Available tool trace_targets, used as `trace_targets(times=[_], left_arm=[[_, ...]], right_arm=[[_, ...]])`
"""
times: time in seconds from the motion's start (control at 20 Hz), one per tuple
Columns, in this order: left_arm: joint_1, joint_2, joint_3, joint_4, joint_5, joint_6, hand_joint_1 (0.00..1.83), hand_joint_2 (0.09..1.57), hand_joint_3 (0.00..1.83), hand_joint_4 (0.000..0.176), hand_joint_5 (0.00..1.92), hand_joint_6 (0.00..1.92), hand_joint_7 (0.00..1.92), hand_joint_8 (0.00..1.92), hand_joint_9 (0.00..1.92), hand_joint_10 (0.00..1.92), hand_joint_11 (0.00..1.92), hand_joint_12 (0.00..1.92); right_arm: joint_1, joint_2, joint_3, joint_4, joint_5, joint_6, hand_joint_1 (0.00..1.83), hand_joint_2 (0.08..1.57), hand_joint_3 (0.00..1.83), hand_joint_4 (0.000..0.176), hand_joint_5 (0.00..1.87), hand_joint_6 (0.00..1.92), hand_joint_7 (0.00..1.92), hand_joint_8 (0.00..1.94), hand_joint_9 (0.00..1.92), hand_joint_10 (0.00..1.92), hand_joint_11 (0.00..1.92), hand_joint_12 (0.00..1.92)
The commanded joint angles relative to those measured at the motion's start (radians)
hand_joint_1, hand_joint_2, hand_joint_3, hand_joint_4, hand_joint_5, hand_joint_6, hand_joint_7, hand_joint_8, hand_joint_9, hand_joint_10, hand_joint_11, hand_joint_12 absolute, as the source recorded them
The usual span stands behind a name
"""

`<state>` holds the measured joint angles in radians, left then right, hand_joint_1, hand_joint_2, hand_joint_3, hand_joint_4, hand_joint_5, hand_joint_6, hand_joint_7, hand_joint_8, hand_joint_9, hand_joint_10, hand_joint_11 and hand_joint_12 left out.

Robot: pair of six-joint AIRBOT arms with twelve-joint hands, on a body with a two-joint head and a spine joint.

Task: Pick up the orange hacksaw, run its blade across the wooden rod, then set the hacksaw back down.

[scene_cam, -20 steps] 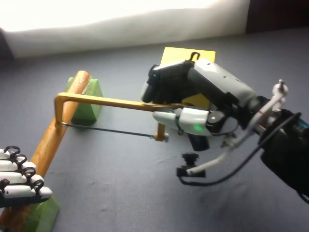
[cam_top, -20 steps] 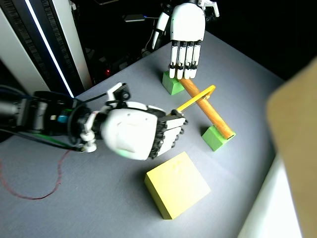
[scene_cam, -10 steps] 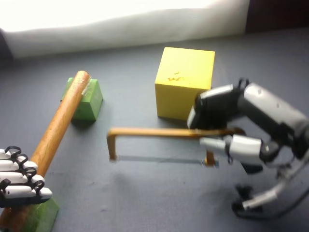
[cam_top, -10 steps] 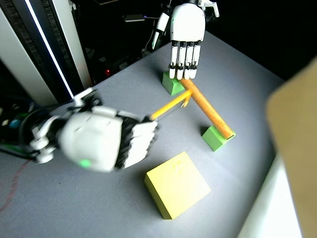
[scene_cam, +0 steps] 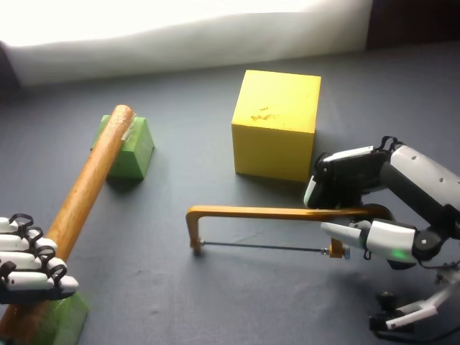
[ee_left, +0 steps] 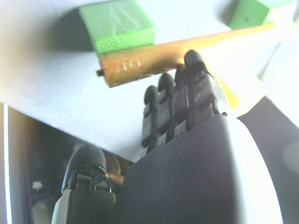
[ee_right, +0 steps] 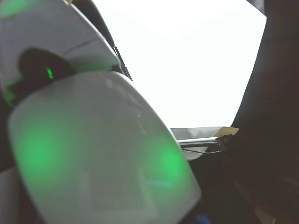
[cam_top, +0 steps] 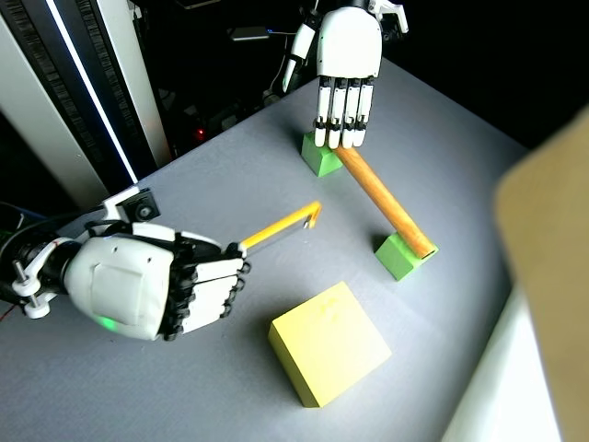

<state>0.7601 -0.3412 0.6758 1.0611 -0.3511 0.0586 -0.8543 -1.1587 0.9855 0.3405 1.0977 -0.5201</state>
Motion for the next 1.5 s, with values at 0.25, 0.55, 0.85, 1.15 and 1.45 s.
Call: trace_targets(times=[0.25,0.55,0.85,1.15,1.45], left_arm=[[-0.051,-0.017,0.032,-0.013,-0.075,0.004,0.0,1.27,0.0,0.0,0.19,0.0,0.19,0.0,0.15,0.0,0.0,0.37],[-0.067,-0.018,0.06,-0.013,-0.199,0.028,0.0,1.27,0.0,0.0,0.18,0.0,0.2,0.0,0.16,0.0,0.0,0.43],[-0.078,-0.043,0.138,-0.013,-0.468,0.074,0.0,1.26,0.0,0.0,0.18,0.0,0.2,0.0,0.16,0.0,0.0,0.47],[-0.08,-0.062,0.154,-0.079,-0.663,0.08,0.0,1.26,0.0,0.0,0.23,0.02,0.23,0.01,0.19,0.02,0.0,0.45],[-0.073,-0.08,0.163,-0.063,-0.782,0.079,0.07,1.31,0.0,0.0,0.81,0.06,0.87,0.13,0.72,0.72,0.53,1.36]], right_arm=[[-0.02,0.014,-0.001,-0.04,0.163,0.023,0.83,1.19,0.0,0.0,0.67,0.32,0.79,0.05,0.78,0.22,0.48,1.29],[0.001,0.065,0.017,-0.175,0.191,0.036,0.42,1.08,0.0,0.0,0.21,0.0,0.2,0.0,0.22,0.0,0.02,0.87],[0.239,0.179,0.072,-0.678,0.09,0.119,0.24,0.87,0.0,0.028,0.0,0.0,0.0,0.0,0.0,0.0,0.0,0.0],[0.479,0.095,0.34,-1.47,0.388,0.335,0.35,0.99,0.0,0.0,0.28,0.01,0.28,0.01,0.28,0.01,0.08,0.97],[0.564,0.046,0.387,-1.631,0.481,0.338,0.42,1.12,0.01,0.0,0.65,0.91,0.81,0.83,0.74,1.18,0.63,1.62]])
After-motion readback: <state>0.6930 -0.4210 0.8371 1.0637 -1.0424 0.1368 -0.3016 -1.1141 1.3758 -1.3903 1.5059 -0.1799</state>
